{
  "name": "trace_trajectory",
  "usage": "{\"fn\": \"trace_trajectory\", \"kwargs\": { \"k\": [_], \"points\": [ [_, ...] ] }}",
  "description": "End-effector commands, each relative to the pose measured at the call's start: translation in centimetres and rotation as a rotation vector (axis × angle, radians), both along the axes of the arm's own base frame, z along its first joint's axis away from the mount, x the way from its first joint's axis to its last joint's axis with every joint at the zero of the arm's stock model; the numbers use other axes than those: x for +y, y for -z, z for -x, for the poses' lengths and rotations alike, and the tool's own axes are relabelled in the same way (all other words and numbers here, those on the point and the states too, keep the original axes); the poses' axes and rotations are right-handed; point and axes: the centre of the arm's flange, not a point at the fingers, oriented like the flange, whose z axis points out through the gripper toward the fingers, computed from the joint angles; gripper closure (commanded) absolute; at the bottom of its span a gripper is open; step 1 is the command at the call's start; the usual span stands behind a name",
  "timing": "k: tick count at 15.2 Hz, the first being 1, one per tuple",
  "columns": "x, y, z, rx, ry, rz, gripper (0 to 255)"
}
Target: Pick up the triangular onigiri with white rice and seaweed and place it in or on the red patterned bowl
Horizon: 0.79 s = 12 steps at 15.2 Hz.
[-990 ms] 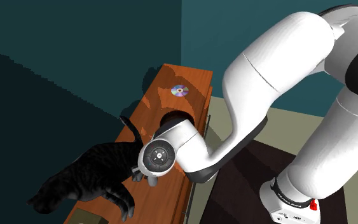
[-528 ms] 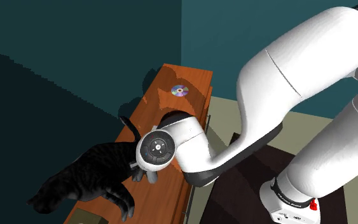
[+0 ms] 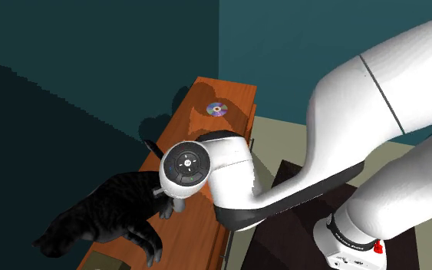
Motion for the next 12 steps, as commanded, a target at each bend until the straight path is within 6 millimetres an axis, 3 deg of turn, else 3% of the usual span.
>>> {"fn": "trace_trajectory", "kwargs": {
  "k": [1, 12],
  "points": [
    [-0.1, -1.0, 0.0, 0.0, 0.0, -0.001, 255],
    [-0.1, -6.8, 0.0, 0.0, 0.0, -0.001, 255]
  ]
}}
